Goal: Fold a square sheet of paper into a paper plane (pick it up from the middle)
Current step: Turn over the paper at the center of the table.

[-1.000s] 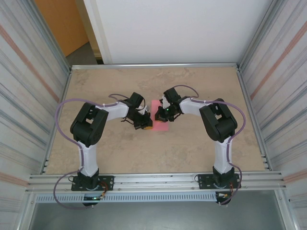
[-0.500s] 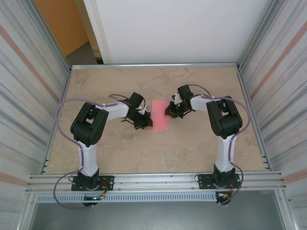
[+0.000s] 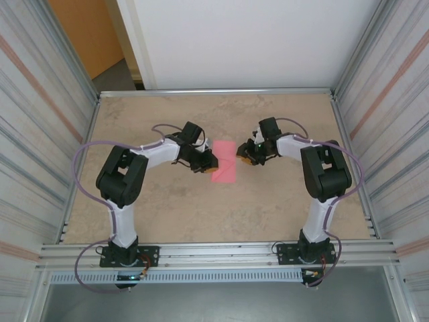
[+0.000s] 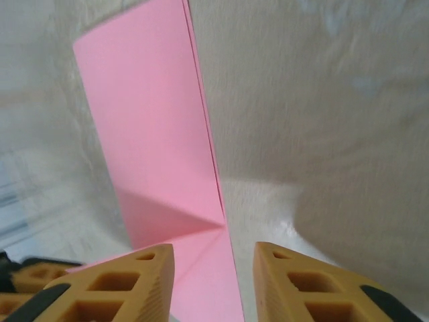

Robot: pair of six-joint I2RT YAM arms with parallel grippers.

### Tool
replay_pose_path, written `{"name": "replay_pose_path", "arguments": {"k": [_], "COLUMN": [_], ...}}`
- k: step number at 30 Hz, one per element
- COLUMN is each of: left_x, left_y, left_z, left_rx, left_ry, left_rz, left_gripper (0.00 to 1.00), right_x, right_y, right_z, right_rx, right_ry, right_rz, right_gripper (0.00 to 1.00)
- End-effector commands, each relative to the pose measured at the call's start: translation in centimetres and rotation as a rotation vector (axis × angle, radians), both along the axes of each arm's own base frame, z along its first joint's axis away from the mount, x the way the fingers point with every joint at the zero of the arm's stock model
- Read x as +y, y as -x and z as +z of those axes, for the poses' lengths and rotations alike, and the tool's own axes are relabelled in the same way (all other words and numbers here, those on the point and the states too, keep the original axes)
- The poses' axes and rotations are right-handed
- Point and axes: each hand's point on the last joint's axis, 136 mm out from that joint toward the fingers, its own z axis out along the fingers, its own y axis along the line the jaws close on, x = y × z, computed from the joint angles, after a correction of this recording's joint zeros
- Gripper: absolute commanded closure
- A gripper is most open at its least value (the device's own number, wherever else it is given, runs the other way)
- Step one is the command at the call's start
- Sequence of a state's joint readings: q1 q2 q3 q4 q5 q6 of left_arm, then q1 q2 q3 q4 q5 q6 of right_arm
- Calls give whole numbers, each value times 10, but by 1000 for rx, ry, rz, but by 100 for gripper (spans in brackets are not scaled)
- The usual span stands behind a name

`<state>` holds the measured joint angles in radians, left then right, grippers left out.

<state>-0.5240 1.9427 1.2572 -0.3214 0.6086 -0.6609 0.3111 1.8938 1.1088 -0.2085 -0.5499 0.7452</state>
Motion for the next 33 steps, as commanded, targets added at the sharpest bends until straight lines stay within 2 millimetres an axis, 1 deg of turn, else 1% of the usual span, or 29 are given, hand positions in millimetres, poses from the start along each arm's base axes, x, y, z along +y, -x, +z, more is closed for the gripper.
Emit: {"name": "replay_pose_path", "arguments": {"k": [1,4,10,15,22,29,33], "left_x": [-6,-6,2,12,20,23,23], "left_y": [-21,-28,-39,-35,-29,-27,-26], "left_z": [14,4,-18,-33,-45,-51,-51], "left_rx": [-52,-40,-4,46,88,105,109], "left_ry": [31,16,-7,-39,-88,-106,-107], "left_rz": [25,39,100,151,169,177,178], "left_gripper": [81,81,80,81,86,91,91], "right_x": [10,20,34,36,38,40,46], "right_y": [12,15,20,19,18,18,15], "right_z": [5,8,1,-5,-10,-14,-10], "right_rx": [63,71,108,125,136,148,131], "right_ry": [-55,-88,-103,-101,-99,-106,-141], "right_rz": [-55,-59,-48,-67,-77,-77,-62], "right_gripper": [62,61,62,63,65,67,70]}}
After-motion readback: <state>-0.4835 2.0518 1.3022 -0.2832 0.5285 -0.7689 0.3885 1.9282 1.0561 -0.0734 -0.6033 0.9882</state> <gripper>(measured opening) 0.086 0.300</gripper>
